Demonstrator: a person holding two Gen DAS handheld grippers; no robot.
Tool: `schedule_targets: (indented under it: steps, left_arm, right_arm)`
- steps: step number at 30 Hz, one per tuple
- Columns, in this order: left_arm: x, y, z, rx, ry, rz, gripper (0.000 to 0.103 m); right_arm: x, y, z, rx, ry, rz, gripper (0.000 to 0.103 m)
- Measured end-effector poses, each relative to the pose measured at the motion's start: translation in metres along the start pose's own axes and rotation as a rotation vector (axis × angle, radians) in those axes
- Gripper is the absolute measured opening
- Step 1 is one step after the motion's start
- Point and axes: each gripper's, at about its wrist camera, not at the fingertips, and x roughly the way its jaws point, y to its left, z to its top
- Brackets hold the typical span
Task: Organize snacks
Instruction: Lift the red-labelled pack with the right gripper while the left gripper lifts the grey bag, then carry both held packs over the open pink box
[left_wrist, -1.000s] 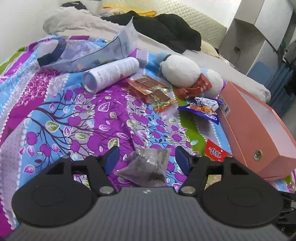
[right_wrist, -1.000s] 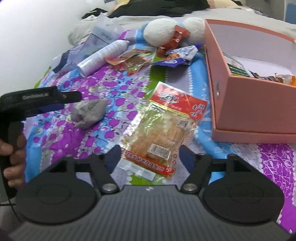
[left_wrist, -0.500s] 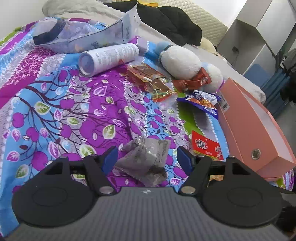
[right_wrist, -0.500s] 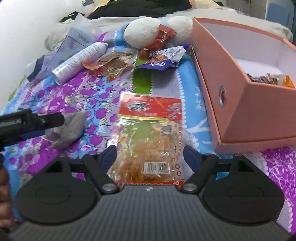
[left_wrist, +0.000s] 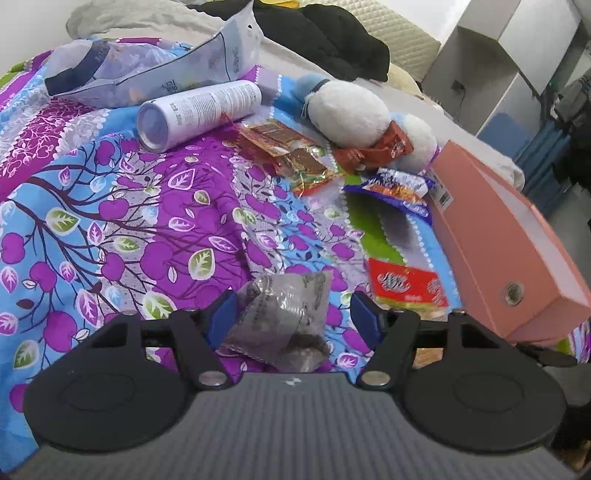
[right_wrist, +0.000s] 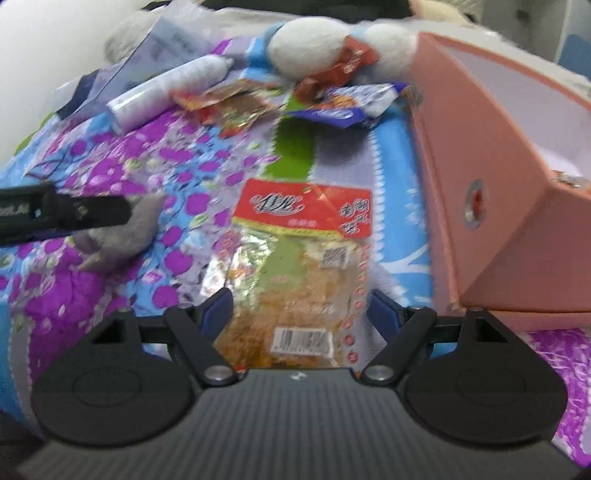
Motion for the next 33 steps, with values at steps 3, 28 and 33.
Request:
schedule_targets:
  steps: [3, 28, 33]
  left_arm:
    - [0.006, -0.003, -0.006, 0.022, 0.019, 0.032, 0.059]
    - [-0.061, -0.040, 0.004, -0.075, -0.026, -0.004, 0.054]
    - [-0.087, -0.045, 0.008, -0.082, -0.039, -0.011, 0.053]
  right_arm:
    - [0.004, 0.007, -0.001, -0.073, 0.007, 0.042, 0.091]
    - [-0.057, 0.006, 0.000, -0.089, -0.113, 0.081, 0.019]
    - [-0.080, 0.001, -0.001, -0.056, -0.135, 0.073, 0.018]
